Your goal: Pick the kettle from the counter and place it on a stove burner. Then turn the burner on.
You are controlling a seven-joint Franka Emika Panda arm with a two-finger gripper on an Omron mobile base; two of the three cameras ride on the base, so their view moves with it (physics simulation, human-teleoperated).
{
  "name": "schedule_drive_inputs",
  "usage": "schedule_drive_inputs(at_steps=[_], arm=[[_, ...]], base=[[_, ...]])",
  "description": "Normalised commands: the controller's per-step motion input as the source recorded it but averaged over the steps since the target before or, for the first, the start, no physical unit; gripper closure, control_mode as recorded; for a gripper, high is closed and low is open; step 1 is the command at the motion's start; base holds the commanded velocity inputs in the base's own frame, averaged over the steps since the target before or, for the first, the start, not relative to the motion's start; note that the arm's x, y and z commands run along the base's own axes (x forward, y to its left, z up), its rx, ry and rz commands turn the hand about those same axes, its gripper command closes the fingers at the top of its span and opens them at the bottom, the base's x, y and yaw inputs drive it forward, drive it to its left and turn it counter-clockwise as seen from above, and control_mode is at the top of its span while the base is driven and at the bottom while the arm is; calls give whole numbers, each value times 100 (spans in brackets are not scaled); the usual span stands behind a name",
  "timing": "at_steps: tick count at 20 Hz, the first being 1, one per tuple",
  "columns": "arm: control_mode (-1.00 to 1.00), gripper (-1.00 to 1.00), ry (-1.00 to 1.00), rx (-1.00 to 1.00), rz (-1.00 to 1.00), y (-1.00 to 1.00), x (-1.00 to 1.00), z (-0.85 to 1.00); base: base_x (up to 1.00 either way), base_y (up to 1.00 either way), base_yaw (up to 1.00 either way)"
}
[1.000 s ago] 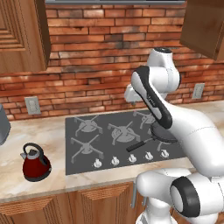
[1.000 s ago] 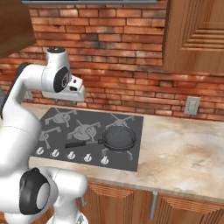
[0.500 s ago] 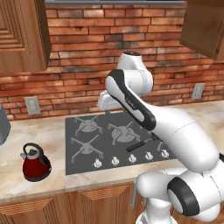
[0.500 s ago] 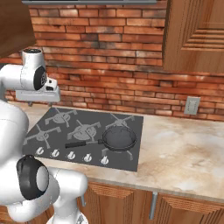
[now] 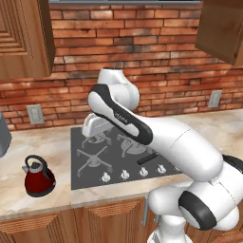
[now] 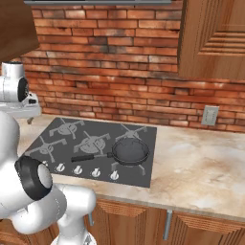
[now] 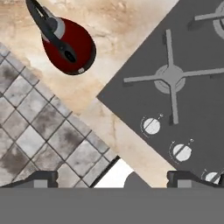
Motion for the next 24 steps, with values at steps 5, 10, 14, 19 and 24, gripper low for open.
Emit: schedule_drive_inputs(at_steps=[5,10,14,19,24], arm=[[-100,-100,5,1,38,79,-18,-23],[-100,-100,10,3,35,75,-2,-20],[-100,-100,10,4,32,73,0,-20],[-100,-100,5,8,23,50,0,-21],[-100,-100,1,0,1,1,0,-1]], base=[[0,0,0],[0,0,0],[0,0,0],[0,0,0],[0,0,0]])
